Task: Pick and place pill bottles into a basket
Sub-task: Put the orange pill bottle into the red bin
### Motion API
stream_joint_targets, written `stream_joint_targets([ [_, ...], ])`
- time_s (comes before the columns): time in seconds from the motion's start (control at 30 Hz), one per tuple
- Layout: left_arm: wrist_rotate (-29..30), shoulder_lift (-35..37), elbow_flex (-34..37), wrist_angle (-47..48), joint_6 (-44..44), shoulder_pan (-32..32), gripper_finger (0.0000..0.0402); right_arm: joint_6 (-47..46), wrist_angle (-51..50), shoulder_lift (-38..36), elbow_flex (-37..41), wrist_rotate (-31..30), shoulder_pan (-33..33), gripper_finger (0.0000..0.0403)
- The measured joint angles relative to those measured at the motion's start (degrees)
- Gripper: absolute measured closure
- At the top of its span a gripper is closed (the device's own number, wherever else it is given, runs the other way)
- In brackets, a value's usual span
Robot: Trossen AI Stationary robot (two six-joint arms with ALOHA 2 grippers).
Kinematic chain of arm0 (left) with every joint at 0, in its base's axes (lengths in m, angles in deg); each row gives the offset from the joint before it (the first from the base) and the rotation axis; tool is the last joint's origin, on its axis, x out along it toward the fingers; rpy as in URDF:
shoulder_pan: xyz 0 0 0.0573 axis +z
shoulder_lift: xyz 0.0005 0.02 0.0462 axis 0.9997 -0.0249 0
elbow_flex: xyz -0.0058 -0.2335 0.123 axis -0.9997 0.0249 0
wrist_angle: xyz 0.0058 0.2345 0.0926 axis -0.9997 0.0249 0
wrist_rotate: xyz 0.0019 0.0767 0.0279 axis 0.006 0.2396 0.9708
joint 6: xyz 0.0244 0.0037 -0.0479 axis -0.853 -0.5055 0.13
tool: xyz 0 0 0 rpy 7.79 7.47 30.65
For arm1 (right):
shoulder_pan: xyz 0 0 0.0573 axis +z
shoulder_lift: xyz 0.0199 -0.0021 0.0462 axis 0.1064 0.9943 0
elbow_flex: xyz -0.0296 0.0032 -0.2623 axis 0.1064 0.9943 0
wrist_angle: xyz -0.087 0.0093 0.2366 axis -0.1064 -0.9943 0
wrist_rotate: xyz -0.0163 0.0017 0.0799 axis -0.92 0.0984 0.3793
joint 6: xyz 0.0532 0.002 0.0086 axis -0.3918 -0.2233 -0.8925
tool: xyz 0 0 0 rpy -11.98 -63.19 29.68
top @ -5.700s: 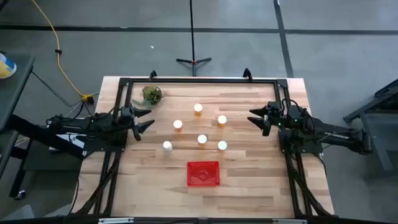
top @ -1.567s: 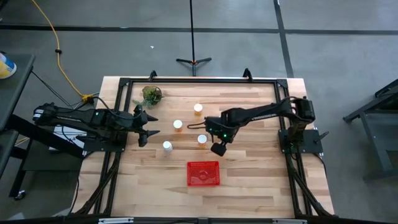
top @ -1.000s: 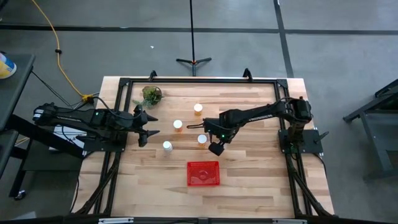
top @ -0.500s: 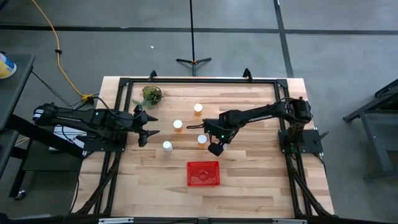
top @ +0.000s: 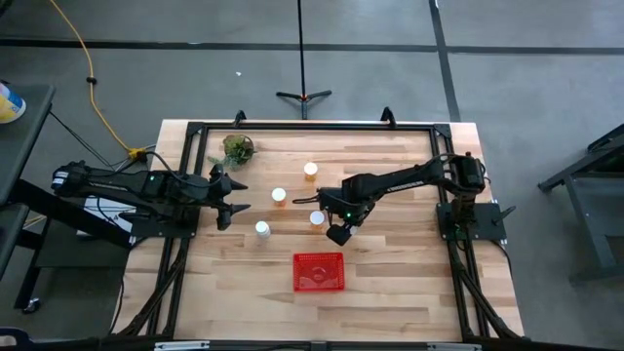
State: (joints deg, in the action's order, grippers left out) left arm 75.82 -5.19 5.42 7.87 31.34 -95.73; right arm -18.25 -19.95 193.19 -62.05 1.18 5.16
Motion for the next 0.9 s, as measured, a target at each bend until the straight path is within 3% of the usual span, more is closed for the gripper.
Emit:
stream_joint_targets([
  [0.4, 0.0, 0.0, 0.0, 0.0, 0.0, 0.0, 0.0094, -1.0, 0.1, -0.1, 0.0, 0.6, 0.0, 0.0219],
  [0.57, 0.0, 0.0, 0.0, 0.0, 0.0, 0.0, 0.0094, -1.6, 0.1, -0.7, 0.0, 1.0, 0.0, 0.0217],
  [0.73, 0.0, 0.0, 0.0, 0.0, -0.5, 0.0, 0.0094, -2.5, -1.8, -2.0, -1.3, 0.5, 0.5, 0.0187],
  [0.9, 0.6, 0.0, 0.0, -0.1, -1.3, 0.0, 0.0094, -2.2, -4.7, -2.1, -6.8, 0.5, 2.5, 0.0210],
])
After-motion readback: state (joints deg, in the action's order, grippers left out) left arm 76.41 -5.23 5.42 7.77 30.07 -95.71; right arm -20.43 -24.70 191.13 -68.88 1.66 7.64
